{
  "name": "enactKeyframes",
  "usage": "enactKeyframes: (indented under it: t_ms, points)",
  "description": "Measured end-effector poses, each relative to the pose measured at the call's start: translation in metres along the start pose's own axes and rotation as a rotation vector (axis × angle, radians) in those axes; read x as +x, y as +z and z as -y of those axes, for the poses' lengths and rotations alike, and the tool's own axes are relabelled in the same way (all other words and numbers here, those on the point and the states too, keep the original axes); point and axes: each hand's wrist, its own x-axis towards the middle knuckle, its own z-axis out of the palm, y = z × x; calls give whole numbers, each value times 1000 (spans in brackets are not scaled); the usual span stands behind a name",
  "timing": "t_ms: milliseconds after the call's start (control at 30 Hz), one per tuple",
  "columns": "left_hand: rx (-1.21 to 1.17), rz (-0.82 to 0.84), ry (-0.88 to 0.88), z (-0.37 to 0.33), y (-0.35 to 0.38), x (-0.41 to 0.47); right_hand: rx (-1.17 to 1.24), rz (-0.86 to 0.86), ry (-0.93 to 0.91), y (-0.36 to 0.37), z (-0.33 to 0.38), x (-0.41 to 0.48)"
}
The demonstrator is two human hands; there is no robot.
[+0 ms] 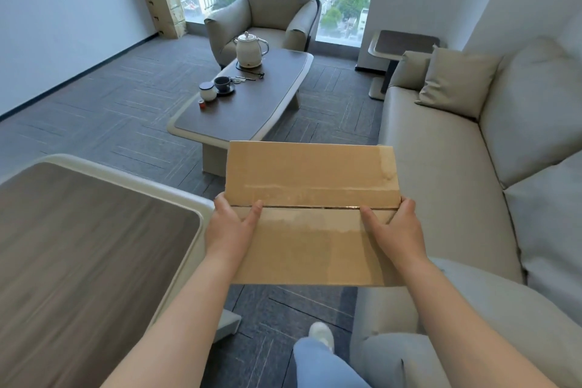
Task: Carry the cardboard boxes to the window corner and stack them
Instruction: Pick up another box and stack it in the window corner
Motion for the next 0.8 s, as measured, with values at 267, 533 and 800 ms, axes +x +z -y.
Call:
enactKeyframes:
  t_ms: [267,533,800]
  points:
    - [17,-59,-64,-40,44,110,50,73,-14,36,23,137]
    - [-42,-138,-182,-77,75,201,25,145,-109,58,66,262]
    - [-49,-208,-296,-69,72,285,-54,253,-174,123,120,340]
